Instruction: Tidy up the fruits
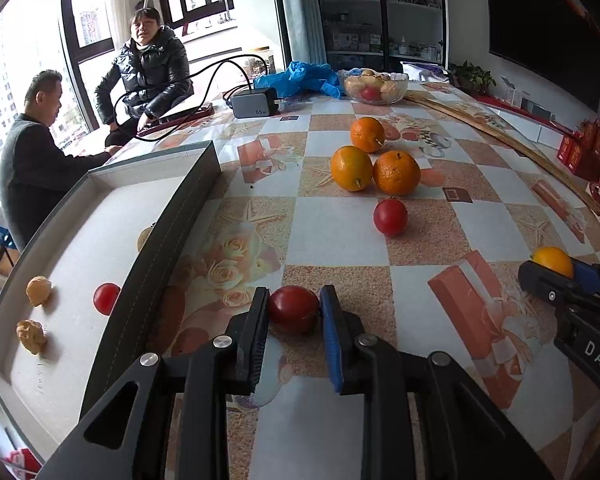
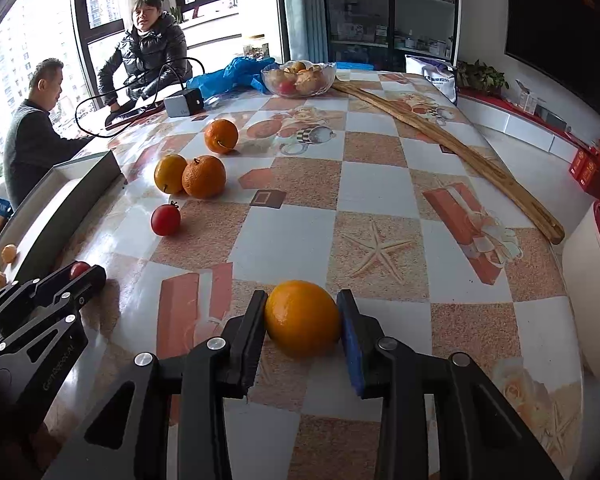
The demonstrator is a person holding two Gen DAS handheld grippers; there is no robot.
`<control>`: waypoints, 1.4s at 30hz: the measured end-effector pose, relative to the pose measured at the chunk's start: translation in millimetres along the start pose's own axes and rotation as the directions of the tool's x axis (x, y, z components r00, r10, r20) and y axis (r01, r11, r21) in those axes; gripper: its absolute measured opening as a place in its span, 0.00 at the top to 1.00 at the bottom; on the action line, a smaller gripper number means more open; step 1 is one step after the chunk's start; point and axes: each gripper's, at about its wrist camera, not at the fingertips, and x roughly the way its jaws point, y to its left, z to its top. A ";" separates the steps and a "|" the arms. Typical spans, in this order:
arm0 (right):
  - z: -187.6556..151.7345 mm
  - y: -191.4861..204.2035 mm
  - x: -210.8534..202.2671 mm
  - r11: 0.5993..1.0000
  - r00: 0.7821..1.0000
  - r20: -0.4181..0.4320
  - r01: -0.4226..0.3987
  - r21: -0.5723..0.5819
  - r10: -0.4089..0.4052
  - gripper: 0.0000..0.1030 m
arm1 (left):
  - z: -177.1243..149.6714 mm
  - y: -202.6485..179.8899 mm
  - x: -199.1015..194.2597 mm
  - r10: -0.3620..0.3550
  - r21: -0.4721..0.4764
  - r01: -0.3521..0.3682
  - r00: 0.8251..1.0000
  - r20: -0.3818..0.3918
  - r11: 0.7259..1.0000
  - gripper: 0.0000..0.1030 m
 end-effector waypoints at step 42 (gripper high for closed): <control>0.0 -4.7 0.5 1.000 1.000 0.002 -0.003 0.017 0.003 0.64 | -0.1 -3.3 0.5 0.006 0.010 -0.006 1.000 0.003 1.000 0.73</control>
